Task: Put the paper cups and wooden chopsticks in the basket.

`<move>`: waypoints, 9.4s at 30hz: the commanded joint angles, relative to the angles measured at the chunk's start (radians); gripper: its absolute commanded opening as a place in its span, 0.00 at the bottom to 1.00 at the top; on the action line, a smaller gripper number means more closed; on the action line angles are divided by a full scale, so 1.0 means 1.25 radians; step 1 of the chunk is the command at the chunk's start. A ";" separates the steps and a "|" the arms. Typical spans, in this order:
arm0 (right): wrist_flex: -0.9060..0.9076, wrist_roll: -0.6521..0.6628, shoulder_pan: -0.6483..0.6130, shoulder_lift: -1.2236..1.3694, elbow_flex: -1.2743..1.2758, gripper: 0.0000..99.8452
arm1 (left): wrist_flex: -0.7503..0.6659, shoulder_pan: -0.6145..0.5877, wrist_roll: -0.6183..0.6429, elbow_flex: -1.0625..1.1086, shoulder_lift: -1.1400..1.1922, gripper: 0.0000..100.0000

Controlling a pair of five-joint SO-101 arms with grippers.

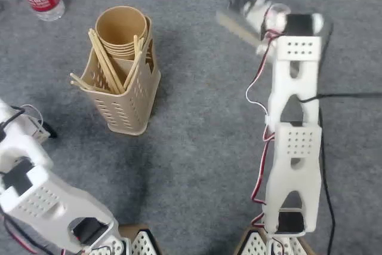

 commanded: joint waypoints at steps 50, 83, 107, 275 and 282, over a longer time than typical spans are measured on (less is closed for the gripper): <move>-0.403 -0.374 -0.730 -0.163 -0.164 0.01 | -0.001 0.012 0.001 0.013 0.009 0.27; -0.284 -0.384 -0.645 -0.073 -0.167 0.19 | -0.001 0.012 0.000 0.013 0.009 0.27; -0.172 -0.409 -0.525 -0.148 -0.166 0.19 | 0.085 0.140 0.000 -0.085 -0.068 0.27; 0.029 -0.328 -0.037 -0.019 -0.161 0.20 | 0.498 0.362 -0.139 -1.378 0.404 0.01; 0.026 -0.328 -0.107 0.061 -0.163 0.20 | 0.498 0.346 -0.152 -1.270 0.250 0.01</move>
